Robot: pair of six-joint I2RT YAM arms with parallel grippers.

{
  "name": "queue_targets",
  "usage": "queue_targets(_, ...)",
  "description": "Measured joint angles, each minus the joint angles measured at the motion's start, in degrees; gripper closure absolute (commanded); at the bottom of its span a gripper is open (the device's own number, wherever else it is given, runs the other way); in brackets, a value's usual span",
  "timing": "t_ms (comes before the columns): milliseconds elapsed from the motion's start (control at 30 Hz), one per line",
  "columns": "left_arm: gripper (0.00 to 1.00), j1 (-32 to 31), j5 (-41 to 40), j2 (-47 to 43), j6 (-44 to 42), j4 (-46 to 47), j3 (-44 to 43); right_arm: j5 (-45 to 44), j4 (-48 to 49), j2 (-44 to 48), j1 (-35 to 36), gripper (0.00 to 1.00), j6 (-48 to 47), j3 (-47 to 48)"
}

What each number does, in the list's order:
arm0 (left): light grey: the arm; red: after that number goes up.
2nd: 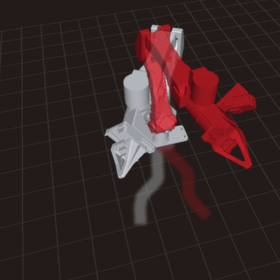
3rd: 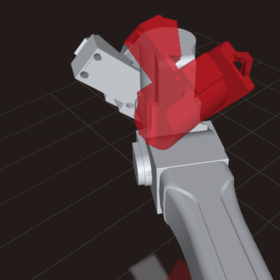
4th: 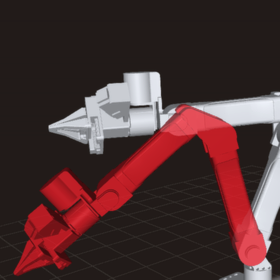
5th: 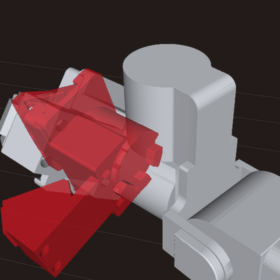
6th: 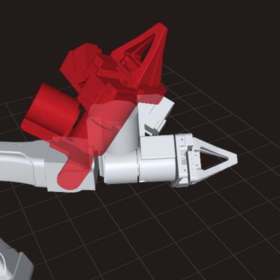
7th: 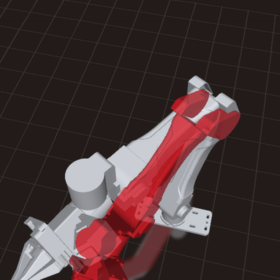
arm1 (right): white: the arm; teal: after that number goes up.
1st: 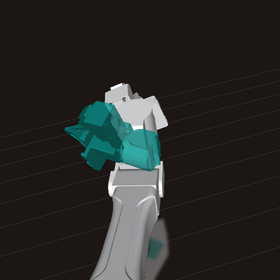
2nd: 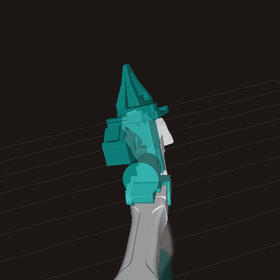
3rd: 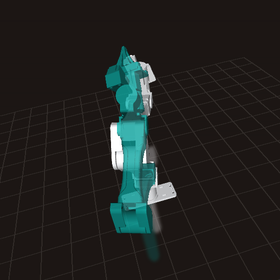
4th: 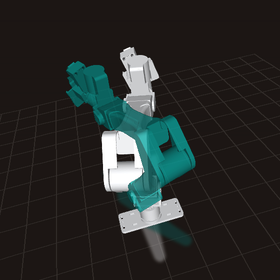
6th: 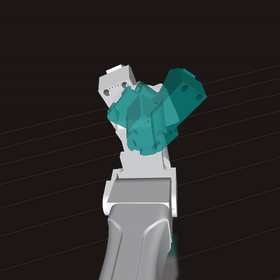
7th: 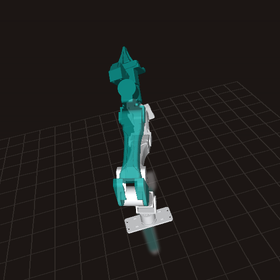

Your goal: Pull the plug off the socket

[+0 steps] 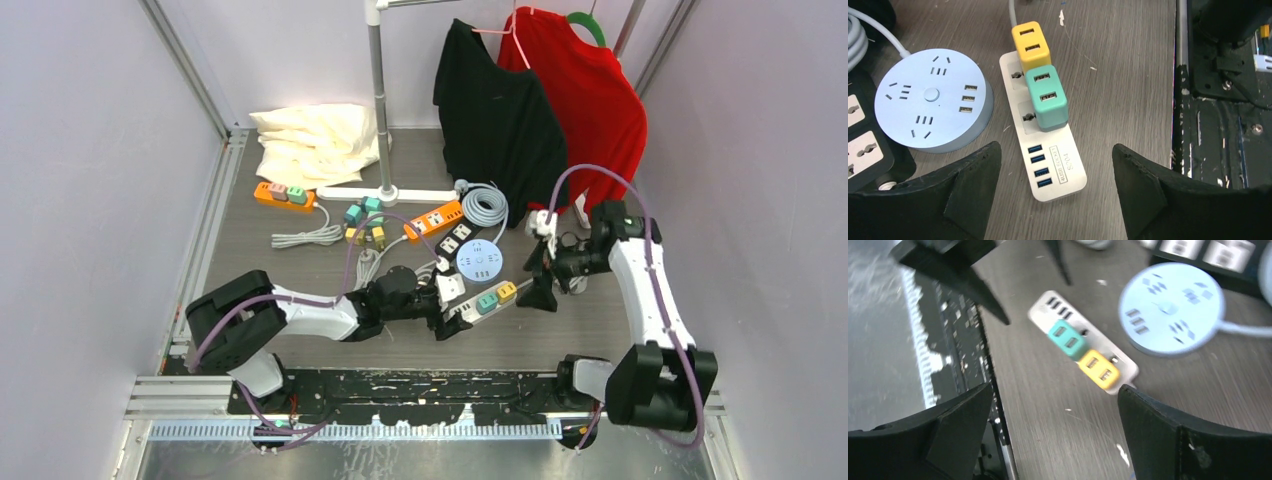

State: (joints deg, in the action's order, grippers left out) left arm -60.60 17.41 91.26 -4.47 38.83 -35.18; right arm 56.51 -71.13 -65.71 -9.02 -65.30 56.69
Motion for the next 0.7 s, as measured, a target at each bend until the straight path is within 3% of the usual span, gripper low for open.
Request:
queue_targets(167,0.13,-2.05,-5.03,1.92,1.2,5.16,0.46,0.44,-13.33,-7.63,5.81,0.02,-28.39,0.35)
queue_targets(300,0.13,-2.67,-8.41,4.11,1.44,8.13,1.92,-0.87,-15.8,-10.58,9.53,0.12,-37.86,1.51)
queue_targets(700,0.14,-4.31,-11.85,9.77,2.03,10.38,1.64,-6.99,0.59,-10.8,13.9,0.31,-30.16,-2.91)
